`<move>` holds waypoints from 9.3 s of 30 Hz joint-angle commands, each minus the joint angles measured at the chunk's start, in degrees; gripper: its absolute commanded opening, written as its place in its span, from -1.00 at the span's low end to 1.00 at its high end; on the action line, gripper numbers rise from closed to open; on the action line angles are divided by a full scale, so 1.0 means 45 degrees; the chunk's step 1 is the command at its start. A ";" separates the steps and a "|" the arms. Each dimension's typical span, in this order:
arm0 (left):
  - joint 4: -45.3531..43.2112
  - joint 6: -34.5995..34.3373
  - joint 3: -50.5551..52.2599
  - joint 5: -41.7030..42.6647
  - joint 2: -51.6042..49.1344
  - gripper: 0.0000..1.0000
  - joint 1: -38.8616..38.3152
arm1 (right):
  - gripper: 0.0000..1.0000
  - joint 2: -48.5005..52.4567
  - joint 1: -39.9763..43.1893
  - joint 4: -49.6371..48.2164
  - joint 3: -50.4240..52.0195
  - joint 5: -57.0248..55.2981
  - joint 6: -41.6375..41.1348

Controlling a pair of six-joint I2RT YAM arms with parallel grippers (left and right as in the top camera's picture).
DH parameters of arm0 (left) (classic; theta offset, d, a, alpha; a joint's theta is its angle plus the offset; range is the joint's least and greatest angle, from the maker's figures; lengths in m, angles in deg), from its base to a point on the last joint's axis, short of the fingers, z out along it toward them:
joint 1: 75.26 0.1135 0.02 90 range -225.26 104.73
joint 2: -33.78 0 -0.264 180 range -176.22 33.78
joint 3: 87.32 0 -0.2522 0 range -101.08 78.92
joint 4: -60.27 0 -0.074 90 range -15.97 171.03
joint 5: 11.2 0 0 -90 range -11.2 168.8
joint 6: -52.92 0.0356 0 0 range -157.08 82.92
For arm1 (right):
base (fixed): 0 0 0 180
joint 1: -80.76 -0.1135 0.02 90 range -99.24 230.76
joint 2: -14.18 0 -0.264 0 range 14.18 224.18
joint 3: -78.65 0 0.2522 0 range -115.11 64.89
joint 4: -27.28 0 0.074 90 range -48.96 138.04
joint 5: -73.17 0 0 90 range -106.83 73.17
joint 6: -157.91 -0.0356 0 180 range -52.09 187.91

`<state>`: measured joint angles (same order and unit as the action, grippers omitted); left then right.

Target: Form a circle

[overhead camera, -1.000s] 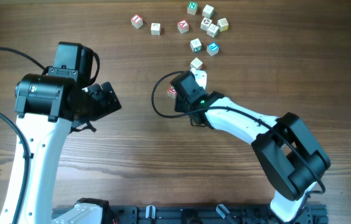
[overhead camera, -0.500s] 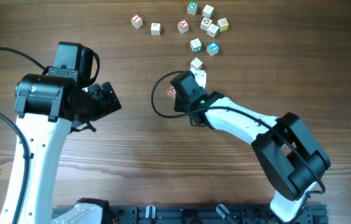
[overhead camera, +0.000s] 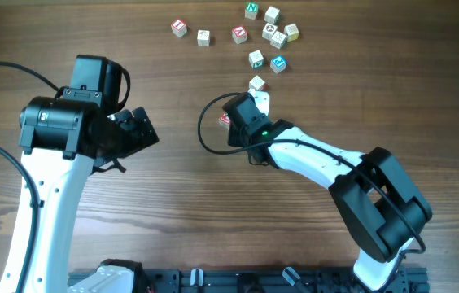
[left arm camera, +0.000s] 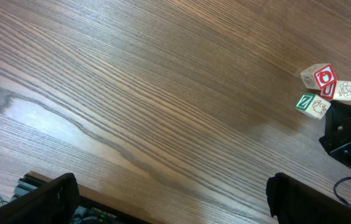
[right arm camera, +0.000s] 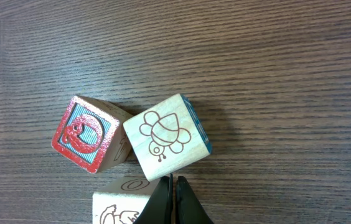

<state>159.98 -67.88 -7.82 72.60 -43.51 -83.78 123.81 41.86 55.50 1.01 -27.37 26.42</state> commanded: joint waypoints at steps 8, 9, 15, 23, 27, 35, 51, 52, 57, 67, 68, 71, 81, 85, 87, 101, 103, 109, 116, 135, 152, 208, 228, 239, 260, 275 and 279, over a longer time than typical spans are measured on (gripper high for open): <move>0.0010 -0.0214 -0.0034 -0.0214 0.0083 1.00 0.0000 | -0.91 -0.0287 0.0053 0.0903 0.0078 -0.0578 -0.0481; 0.0010 -0.0214 -0.0034 -0.0214 0.0083 1.00 0.0000 | -0.91 -0.0379 0.0053 0.1020 0.0078 -0.0622 -0.0491; 0.0010 -0.0214 -0.0034 -0.0214 0.0083 1.00 0.0000 | -0.91 -0.0874 0.0044 0.2186 0.0078 -0.0714 -0.1151; 0.0010 -0.0214 -0.0034 -0.0214 0.0083 1.00 0.0000 | -0.91 -0.1423 -0.0432 0.2807 0.0078 -0.0709 -0.1525; 0.0010 -0.0214 -0.0034 -0.0214 0.0083 1.00 0.0000 | -0.91 -0.1564 -0.0801 0.3400 0.0078 -0.0709 -0.1880; 0.0010 -0.0214 -0.0034 -0.0214 0.0083 1.00 0.0000 | -0.91 -0.1549 -0.1248 0.3468 0.0131 -0.0845 -0.1778; 0.0010 -0.0214 -0.0034 -0.0214 0.0083 1.00 0.0000 | -0.91 -0.0806 -0.1370 0.2506 0.0141 -0.0661 -0.1311; 0.0010 -0.0214 -0.0034 -0.0214 0.0083 1.00 0.0000 | -0.91 -0.0777 -0.1370 0.2414 0.0141 -0.0656 -0.1156; 0.0010 -0.0214 -0.0034 -0.0214 0.0083 1.00 0.0000 | -0.91 -0.0763 -0.1370 0.2297 0.0141 -0.0661 -0.1107; 0.0010 -0.0214 -0.0034 -0.0214 0.0083 1.00 0.0000 | -0.91 -0.0763 -0.1370 0.2254 0.0141 -0.0661 -0.0826; 0.0010 -0.0214 -0.0034 -0.0214 0.0083 1.00 0.0000 | -0.91 -0.0763 -0.1370 0.2234 0.0141 -0.0661 -0.0826; 0.0010 -0.0214 -0.0034 -0.0214 0.0083 1.00 0.0000 | -0.91 -0.0758 -0.1370 0.2176 0.0141 -0.0661 -0.0816; 0.0010 -0.0214 -0.0034 -0.0219 0.0083 1.00 0.0000 | -0.91 -0.0670 -0.1365 0.2021 0.0141 -0.0758 -0.0787; 0.0010 -0.0214 -0.0034 -0.0214 0.0083 1.00 0.0000 | -0.91 -0.0364 -0.1365 0.1846 0.0141 -0.0699 -0.0782; 0.0010 -0.0214 -0.0034 -0.0214 0.0083 1.00 0.0000 | -0.91 -0.0262 -0.1365 0.1768 0.0141 -0.0699 -0.0772; 0.0010 -0.0214 -0.0034 -0.0219 0.0083 1.00 0.0000 | -0.91 0.0146 -0.1365 0.1025 0.0141 -0.0321 -0.0423; 0.0010 -0.0214 -0.0034 -0.0219 0.0083 1.00 0.0000 | -0.91 0.0146 -0.1365 0.0986 0.0141 -0.0321 -0.0427; 0.0010 -0.0214 -0.0034 -0.0214 0.0083 1.00 0.0000 | -0.91 0.0146 -0.1365 0.1035 0.0141 -0.0316 -0.0432; 0.0010 -0.0214 -0.0034 -0.0214 0.0083 1.00 0.0000 | -0.91 -0.0015 -0.1370 0.1355 0.0112 0.0743 -0.0335; 0.0010 -0.0214 -0.0034 -0.0214 0.0083 1.00 0.0000 | 0.89 -0.2696 -0.0772 0.1224 0.0107 -0.0903 -0.0583; 0.0010 -0.0214 -0.0034 -0.0214 0.0083 1.00 0.0000 | 0.04 -0.2161 -0.0811 -0.0894 0.0019 0.0398 0.1792; 0.0005 -0.0214 -0.0034 -0.0219 0.0083 1.00 0.0000 | -0.91 0.1933 -0.0923 0.2769 -0.5425 0.3162 0.1093; 0.0005 -0.0214 -0.0034 -0.0219 0.0083 1.00 0.0000 | -0.91 0.2074 -0.1977 0.6232 -0.4561 -0.1287 0.0952; 0.0005 -0.0214 -0.0034 -0.0219 0.0083 1.00 0.0000 | -0.91 0.2123 -0.2395 0.5163 -0.3502 -0.1821 0.1205; 0.0005 -0.0214 -0.0034 -0.0219 0.0083 1.00 0.0000 | -0.91 0.2220 -0.2375 0.4148 -0.3356 -0.1957 0.1554; 0.0005 -0.0214 -0.0034 -0.0219 0.0083 1.00 0.0000 | -0.91 0.2220 -0.2293 0.4177 -0.3356 -0.2093 0.1452; 0.0005 -0.0214 -0.0034 -0.0219 0.0083 1.00 0.0000 | -0.91 0.2215 -0.2157 0.4177 -0.3356 -0.2137 0.1248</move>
<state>159.98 -67.88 -7.82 72.60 -43.51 -83.78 133.21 31.48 74.38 -14.73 -35.24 32.67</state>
